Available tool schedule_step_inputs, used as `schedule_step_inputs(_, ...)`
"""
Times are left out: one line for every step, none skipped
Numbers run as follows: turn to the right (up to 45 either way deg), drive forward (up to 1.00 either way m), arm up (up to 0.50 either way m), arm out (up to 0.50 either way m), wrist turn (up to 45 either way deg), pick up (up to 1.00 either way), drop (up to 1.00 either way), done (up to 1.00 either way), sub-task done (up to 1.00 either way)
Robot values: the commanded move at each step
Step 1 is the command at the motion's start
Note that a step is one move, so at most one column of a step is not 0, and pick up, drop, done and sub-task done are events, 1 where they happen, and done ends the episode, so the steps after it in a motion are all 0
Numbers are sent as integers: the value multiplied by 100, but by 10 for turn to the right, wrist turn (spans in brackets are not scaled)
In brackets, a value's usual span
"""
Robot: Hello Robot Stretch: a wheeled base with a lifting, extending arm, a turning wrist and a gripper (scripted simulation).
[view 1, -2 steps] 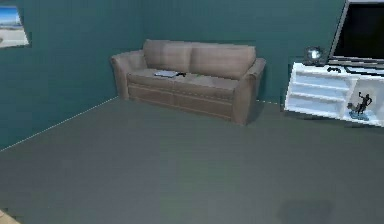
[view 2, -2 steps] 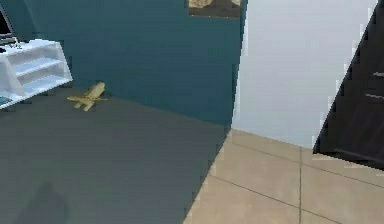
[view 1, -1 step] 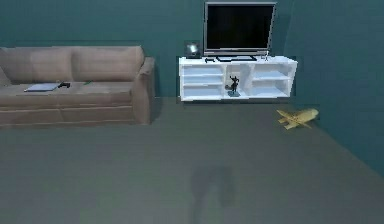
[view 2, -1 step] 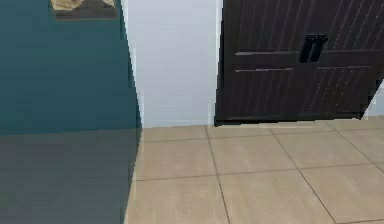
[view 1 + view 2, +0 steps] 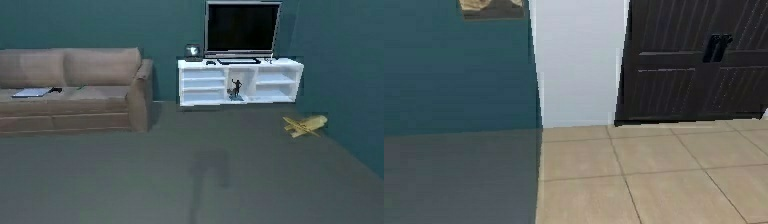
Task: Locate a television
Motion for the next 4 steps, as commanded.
schedule_step_inputs(30, 0, 0, 0, 0, 0, 0, 0, 0)
schedule_step_inputs(0, 100, 0, 0, 0, 0, 0, 0, 0)
schedule_step_inputs(0, 100, 0, 0, 0, 0, 0, 0, 0)
schedule_step_inputs(60, 0, 0, 0, 0, 0, 0, 0, 0)
